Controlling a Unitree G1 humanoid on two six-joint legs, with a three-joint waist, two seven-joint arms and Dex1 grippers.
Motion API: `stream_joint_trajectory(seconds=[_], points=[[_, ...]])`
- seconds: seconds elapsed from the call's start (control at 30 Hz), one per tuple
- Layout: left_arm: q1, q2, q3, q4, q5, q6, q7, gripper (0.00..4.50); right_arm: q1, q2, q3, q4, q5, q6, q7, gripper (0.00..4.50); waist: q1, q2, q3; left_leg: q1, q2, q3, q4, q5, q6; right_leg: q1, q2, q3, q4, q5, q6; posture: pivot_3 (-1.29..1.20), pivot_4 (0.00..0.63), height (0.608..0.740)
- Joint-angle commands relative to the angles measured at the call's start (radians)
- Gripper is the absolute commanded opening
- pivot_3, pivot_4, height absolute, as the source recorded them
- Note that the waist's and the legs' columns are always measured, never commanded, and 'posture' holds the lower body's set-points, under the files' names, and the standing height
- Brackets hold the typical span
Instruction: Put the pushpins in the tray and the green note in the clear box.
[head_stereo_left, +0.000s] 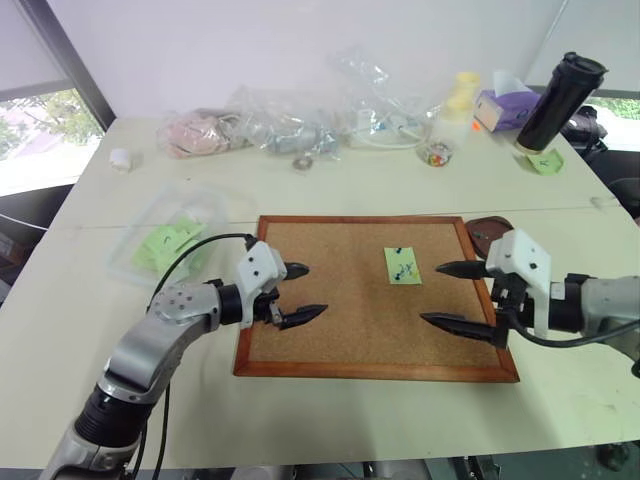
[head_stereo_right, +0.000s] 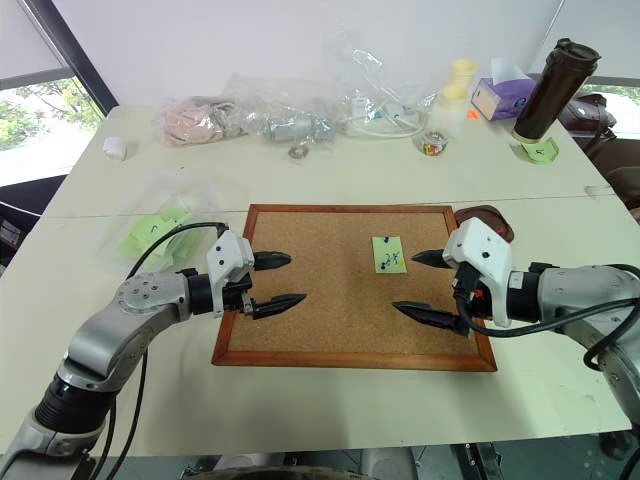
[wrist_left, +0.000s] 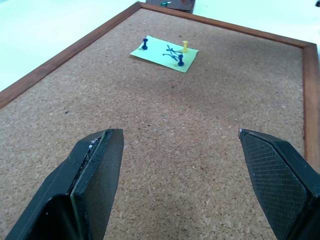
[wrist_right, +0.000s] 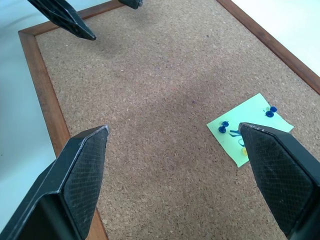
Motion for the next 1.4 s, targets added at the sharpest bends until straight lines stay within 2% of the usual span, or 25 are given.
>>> stream_joint_trajectory(seconds=[0.03, 0.27, 0.73, 0.97, 1.07, 1.27, 1.3, 1.4], points=[[-0.019, -0.003, 0.016, -0.005, -0.012, -0.027, -0.013, 4.09, -0.013, -0.010, -0.002, -0.006, -0.009, -0.020, 0.006, 4.30, 0.000, 0.000, 0.000, 0.000, 0.000, 0.000, 0.000, 0.000, 0.000, 0.000, 0.000, 0.000, 0.000, 0.000, 0.000, 0.00, 0.150, 0.740], [-0.041, -0.025, 0.038, -0.016, -0.050, 0.010, -0.001, 4.09, -0.023, -0.003, 0.009, 0.003, -0.014, -0.021, 0.003, 4.30, -0.001, 0.000, 0.000, 0.000, 0.000, 0.000, 0.000, 0.000, 0.000, 0.000, 0.000, 0.000, 0.000, 0.000, 0.000, 0.00, 0.150, 0.740], [-0.046, -0.010, 0.008, -0.015, -0.020, -0.012, 0.004, 4.09, -0.038, 0.005, 0.026, 0.012, -0.020, -0.024, -0.006, 4.30, 0.000, 0.000, 0.000, 0.000, 0.000, 0.000, 0.000, 0.000, 0.000, 0.000, 0.000, 0.000, 0.000, 0.000, 0.000, 0.00, 0.150, 0.740], [-0.057, -0.019, -0.017, 0.015, 0.011, -0.050, -0.008, 4.09, -0.076, 0.019, 0.078, 0.049, -0.063, -0.045, -0.029, 4.30, -0.001, 0.000, 0.000, 0.000, 0.000, 0.000, 0.000, 0.000, 0.000, 0.000, 0.000, 0.000, 0.000, 0.000, 0.000, 0.00, 0.150, 0.740], [-0.056, -0.035, -0.030, 0.038, 0.031, -0.088, -0.004, 3.27, -0.122, 0.046, 0.113, 0.082, -0.083, -0.059, -0.047, 4.36, -0.002, 0.000, 0.000, 0.000, 0.000, 0.000, 0.000, 0.000, 0.000, 0.000, 0.000, 0.000, 0.000, 0.000, 0.000, 0.00, 0.150, 0.740], [-0.055, -0.069, -0.063, 0.094, 0.055, -0.136, -0.023, 0.20, -0.266, 0.143, 0.220, 0.236, -0.173, -0.067, -0.123, 4.36, -0.003, 0.000, 0.000, 0.000, 0.000, 0.000, 0.000, 0.000, 0.000, 0.000, 0.000, 0.000, 0.000, 0.000, 0.000, 0.00, 0.150, 0.740], [-0.057, -0.078, -0.073, 0.112, 0.063, -0.148, -0.025, 0.06, -0.293, 0.166, 0.240, 0.267, -0.188, -0.069, -0.133, 4.36, -0.003, 0.000, 0.000, 0.000, 0.000, 0.000, 0.000, 0.000, 0.000, 0.000, 0.000, 0.000, 0.000, 0.000, 0.000, 0.00, 0.150, 0.740], [-0.066, -0.109, -0.101, 0.165, 0.093, -0.182, -0.023, 0.06, -0.361, 0.224, 0.296, 0.348, -0.236, -0.075, -0.156, 4.36, -0.003, 0.000, 0.000, 0.000, 0.000, 0.000, 0.000, 0.000, 0.000, -0.001, 0.000, 0.000, 0.001, 0.000, 0.000, 0.00, 0.150, 0.740]])
